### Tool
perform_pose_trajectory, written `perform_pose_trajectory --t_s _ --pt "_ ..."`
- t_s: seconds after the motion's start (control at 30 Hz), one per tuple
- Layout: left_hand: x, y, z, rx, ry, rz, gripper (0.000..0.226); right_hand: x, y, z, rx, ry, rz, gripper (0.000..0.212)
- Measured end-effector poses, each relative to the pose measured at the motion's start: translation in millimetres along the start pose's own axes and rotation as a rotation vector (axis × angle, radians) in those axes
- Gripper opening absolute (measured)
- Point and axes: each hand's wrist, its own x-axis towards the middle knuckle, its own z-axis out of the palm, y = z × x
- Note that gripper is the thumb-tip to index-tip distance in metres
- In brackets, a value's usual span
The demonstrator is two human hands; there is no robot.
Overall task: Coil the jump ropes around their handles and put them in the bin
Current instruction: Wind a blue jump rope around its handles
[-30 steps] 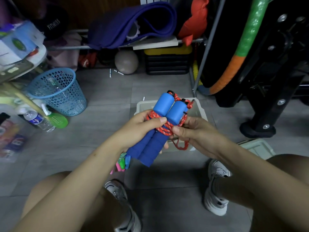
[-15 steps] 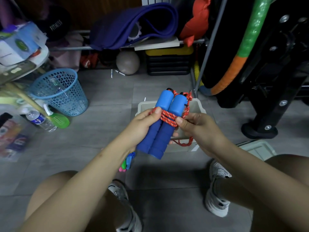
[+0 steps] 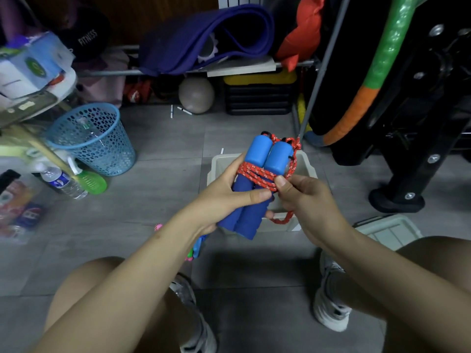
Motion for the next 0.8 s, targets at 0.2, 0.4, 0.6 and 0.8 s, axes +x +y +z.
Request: perform_pose_trajectory --t_s 0.2,0.4,0.6,0.8 --pt "-3 1 5 0.122 0.123 0.088 0.06 4 -6 -1 -0.141 0.026 -0.049 0.03" --pt "-7 5 6 0.124 0.179 0.054 0.042 10 -10 2 -0.222 0.056 -0.05 0.031" --pt "-10 15 1 0.022 0.163 0.02 0.039 11 -18 -5 -0.182 -0.137 -0.032 0.024" --pt "-13 19 -3 -0.021 0.125 0.004 0.042 21 -36 -24 -0.356 -0.336 -0.077 0.013"
